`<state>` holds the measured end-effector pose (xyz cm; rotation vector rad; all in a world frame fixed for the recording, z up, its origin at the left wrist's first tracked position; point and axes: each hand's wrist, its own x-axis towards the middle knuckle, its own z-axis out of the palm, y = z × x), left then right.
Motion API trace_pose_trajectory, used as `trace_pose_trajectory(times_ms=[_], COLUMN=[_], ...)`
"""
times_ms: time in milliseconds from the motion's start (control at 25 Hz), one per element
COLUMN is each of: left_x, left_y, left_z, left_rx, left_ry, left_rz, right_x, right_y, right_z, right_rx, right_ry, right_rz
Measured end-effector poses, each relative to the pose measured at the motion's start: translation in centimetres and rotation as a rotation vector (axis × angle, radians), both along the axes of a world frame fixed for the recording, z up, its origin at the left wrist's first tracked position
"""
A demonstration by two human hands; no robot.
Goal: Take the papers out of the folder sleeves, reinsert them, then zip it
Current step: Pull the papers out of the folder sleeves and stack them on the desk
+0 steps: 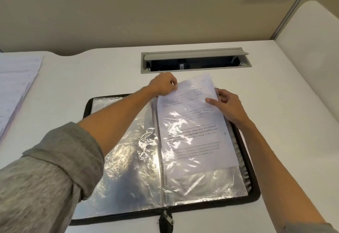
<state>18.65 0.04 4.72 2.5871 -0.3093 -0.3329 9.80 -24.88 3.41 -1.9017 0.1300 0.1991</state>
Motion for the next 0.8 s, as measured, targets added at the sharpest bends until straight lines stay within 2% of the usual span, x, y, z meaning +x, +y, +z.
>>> trace_pose_trajectory(times_ms=[240,400,480,560,640,720,800], left_x=[3.1,4.1,4.8,5.6,5.6,5.1,4.4], left_y=[0.8,2.2,3.5,4.9,5.9,6.5,7.2], left_z=[5.4,7.3,7.1,6.4,5.9,5.4,4.9], left_rx=[0.16,0.068,-0.02,-0.133,-0.443,-0.754,-0.925], left_ry=[-0.306,-0.52,-0.572,-0.44,-0.17,0.105,0.281], left_rz=[0.032,0.079,0.21,0.408,0.549,0.607,0.633], right_x=[3.7,7.3,8.8,9.8,10.4,10.8,10.8], right_y=[2.9,4.7,5.3,5.8,6.7,7.9,9.2], right_z=[3.2,5.7,7.3,8.9,10.4,11.4,12.4], right_rx=[-0.131,-0.077,-0.022,-0.024,-0.06,-0.1,-0.146], right_ry=[-0.216,-0.304,-0.349,-0.414,-0.466,-0.528,-0.57], right_rz=[-0.083,-0.167,-0.18,-0.149,-0.097,-0.048,0.002])
